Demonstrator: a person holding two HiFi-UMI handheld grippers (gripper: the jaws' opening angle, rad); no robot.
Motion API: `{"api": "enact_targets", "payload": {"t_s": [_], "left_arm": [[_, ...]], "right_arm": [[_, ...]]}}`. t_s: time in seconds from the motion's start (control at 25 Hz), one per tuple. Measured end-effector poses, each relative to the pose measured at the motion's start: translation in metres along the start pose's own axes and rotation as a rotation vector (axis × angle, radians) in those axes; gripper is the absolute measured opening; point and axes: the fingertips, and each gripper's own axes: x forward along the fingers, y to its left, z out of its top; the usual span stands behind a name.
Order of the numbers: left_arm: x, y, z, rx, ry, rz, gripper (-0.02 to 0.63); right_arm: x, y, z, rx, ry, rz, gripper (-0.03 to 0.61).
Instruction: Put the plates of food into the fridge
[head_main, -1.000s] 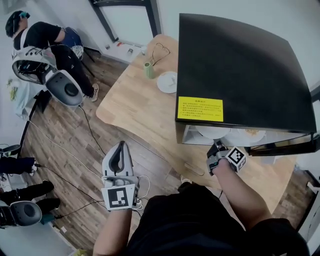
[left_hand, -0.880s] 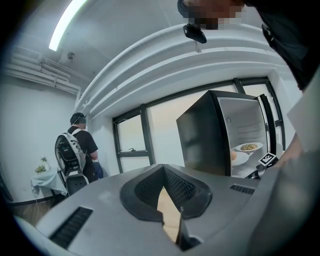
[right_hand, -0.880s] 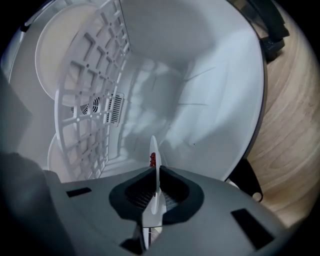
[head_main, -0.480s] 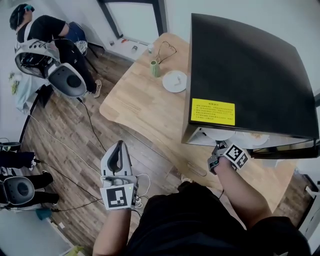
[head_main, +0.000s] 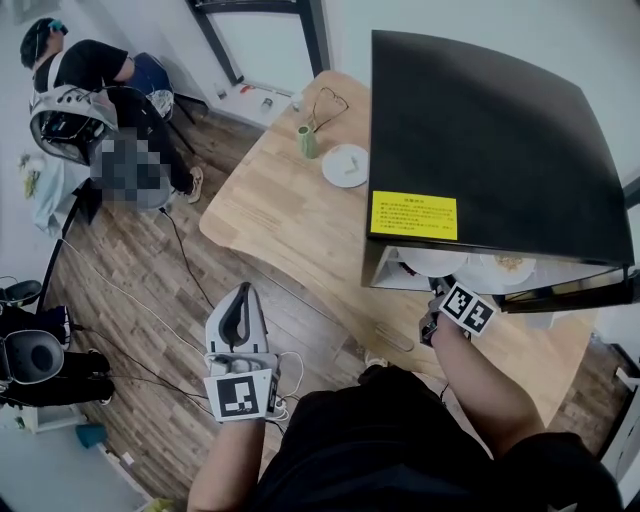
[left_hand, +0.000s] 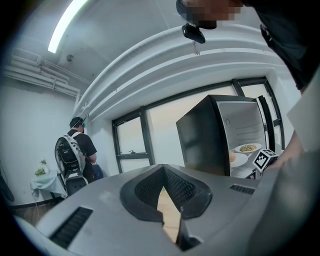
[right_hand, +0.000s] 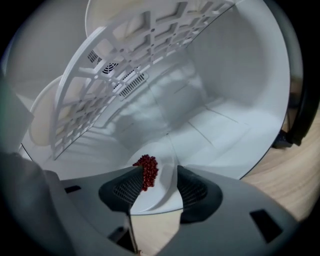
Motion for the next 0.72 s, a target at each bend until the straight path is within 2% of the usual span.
{"api": "enact_targets", "payload": {"t_s": [0.16,0.52,0.72], "left_arm": [[-0.002,-0.005,0.003,0.017,-0.011,-0.015,0.005],[-0.008,-0.040,0.005,-0.023,-0.025,-0.085,0.005],[-0.011,-0.071,0.002,-0.022,-0.031,-0.157,0.005]], "right_arm": [[-0.011,-0.004,0.006,-0.026,-0.028,-0.010,0.213],[-0.056,-0.010,0.021,-0.109,-0.107,0.011,0.212],[-0.095,-0.005,0.034,-0.166,-0.188,0.092,0.206]]}}
